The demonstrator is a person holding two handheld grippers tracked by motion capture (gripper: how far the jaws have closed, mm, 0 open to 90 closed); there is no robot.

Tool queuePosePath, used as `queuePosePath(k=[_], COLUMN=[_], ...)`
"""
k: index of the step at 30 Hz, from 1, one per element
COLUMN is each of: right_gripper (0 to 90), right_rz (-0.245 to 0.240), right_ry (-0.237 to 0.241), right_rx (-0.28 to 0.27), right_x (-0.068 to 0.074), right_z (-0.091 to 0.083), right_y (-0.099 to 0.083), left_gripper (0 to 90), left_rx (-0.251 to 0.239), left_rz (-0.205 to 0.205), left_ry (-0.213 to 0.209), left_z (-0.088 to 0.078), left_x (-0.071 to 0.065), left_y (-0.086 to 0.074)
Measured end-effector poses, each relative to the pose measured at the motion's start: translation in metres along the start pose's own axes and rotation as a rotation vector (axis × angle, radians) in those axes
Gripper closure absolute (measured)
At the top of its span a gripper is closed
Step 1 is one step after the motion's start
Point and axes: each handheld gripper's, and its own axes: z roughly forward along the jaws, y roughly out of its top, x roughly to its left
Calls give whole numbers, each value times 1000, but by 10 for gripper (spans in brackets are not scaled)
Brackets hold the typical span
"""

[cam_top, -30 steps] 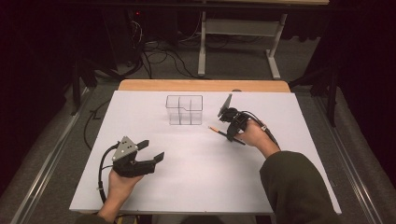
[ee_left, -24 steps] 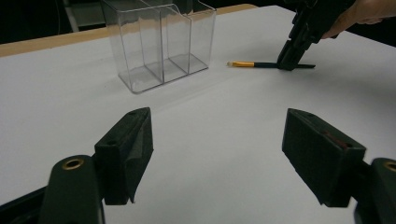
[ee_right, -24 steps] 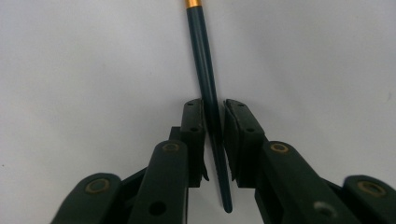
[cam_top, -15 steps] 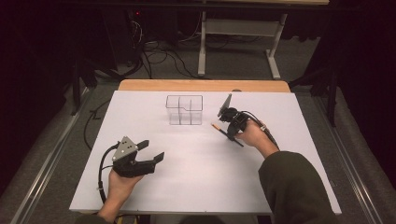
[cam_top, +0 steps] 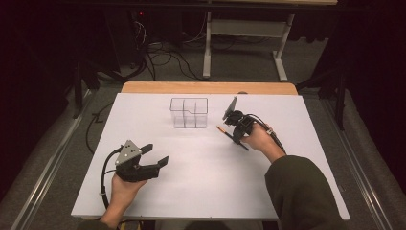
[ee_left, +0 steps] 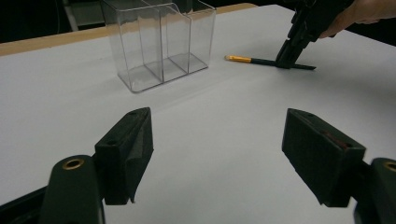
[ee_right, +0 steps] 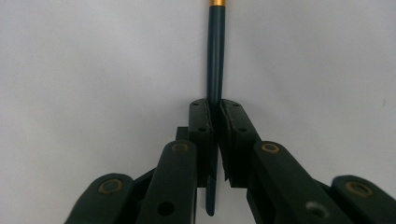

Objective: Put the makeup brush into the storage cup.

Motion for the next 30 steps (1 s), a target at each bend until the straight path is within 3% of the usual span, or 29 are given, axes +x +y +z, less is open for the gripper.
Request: queuePosePath(k=[4, 6, 9, 11, 12, 17, 18, 19, 20, 23, 30], right_gripper=[854, 854, 855, 855, 855, 855, 855, 855, 854, 855, 855], right_rz=[-4, 17, -16, 10, -6, -7, 11, -11, 13, -15, 3], right_ry=[2, -1, -13, -1, -7, 1, 5, 10, 11, 13, 25], right_rx=[-9, -14, -26, -29, -32, -70, -78, -87, -92, -117, -165], right_x=[-2, -1, -2, -1, -2, -3, -2, -3, -2, -1, 6], right_z=[0, 0, -2, -4, -6, -13, -14, -15, -17, -21, -32], right_y=[-2, -3, -4, -5, -5, -11, -12, -13, -15, -19, -28], left_gripper=[253, 254, 254, 253, 253, 253, 252, 253, 253, 253, 254], left_rx=[-1, 0, -2, -2, -2, 0, 1, 0, 0, 2, 4], left_rz=[-4, -2, -2, -2, -1, 0, 0, 0, -1, -1, 1], left_ry=[0, 0, -2, -2, -3, -2, -2, -2, -2, -2, -4], left_z=[1, 1, 0, 1, 1, 1, 1, 1, 1, 1, 1], left_x=[0, 0, 0, 0, 0, 0, 0, 0, 0, 0, -1], left_y=[0, 0, 0, 0, 0, 0, 0, 0, 0, 0, 0])
